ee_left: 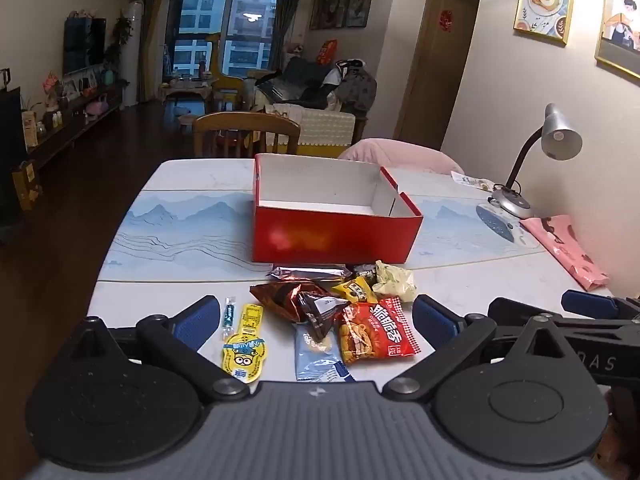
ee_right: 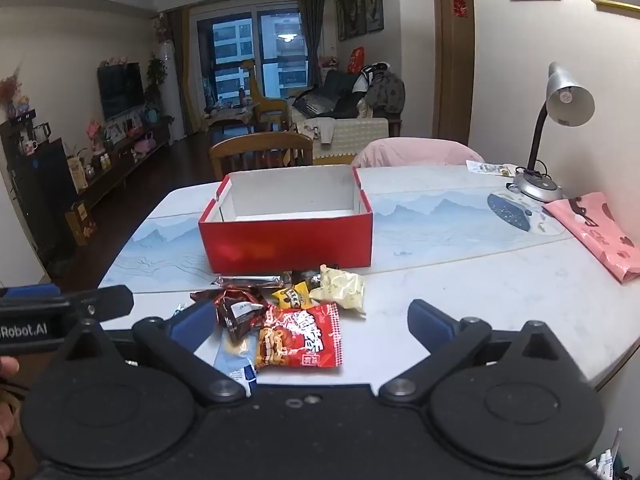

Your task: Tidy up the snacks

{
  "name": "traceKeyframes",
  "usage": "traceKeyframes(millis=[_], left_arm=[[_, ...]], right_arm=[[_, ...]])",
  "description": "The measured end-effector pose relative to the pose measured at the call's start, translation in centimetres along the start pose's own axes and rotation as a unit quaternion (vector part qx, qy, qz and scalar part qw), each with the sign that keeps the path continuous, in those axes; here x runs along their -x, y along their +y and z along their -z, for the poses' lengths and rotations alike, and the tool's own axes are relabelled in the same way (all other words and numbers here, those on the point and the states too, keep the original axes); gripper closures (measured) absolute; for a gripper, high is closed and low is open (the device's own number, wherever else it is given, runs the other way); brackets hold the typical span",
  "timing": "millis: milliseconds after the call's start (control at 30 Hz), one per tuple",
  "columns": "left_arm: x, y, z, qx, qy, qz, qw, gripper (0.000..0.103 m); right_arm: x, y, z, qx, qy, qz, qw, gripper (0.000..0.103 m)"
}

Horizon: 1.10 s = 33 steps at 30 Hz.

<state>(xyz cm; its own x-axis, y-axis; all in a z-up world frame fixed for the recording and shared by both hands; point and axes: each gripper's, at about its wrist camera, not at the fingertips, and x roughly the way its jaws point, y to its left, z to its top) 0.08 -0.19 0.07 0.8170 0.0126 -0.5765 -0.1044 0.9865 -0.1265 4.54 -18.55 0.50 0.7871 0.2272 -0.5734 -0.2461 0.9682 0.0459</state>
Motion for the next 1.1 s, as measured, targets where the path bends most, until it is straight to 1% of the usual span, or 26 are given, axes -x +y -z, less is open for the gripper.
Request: traceKeyframes(millis=[33,67,267,300,400,467,1100], left_arm=[[0.0,-0.1,0.0,0.000,0.000,-0.002,1.0000,0.000],[0.1,-0.3,0.0,-0.010,-0.005,-0.001,0.9999,0.000],[-0.1,-2.7,-0.1,-0.012,0.000,-0.005,0.9999,0.000],[-0.1,-3.3,-0.1,-0.012,-0.001,-0.006,0.9999,0.000],[-0.2,-5.6,-0.2,-0.015,-0.001,-0.010,0.9998,0.000],[0.9,0.3,-0.5,0.007,-0.002,0.010,0.9999,0.000],[0.9,1.1,-1.3,0.010,-0.008,0.007,0.9999,0.000]], right_arm=[[0.0,-0.2,0.0,-0.019,0.006,-0.009,1.000,0.001],[0.1,-0.2,0.0,-0.018,0.003,-0.009,1.000,0.001],[0.0,-1.0,-0.8,-0.013,-0.005,-0.009,1.000,0.001],[0.3,0.0,-0.5,-0.012,-0.010,-0.005,1.000,0.001],[0.5,0.4,-0.5,-0.008,-0.017,-0.002,1.000,0.001],[1.1,0.6,-0.7,-0.005,-0.022,-0.002,1.000,0.001],[0.8,1.6,-1.3,-0.004,-0.020,-0.005,1.000,0.001]])
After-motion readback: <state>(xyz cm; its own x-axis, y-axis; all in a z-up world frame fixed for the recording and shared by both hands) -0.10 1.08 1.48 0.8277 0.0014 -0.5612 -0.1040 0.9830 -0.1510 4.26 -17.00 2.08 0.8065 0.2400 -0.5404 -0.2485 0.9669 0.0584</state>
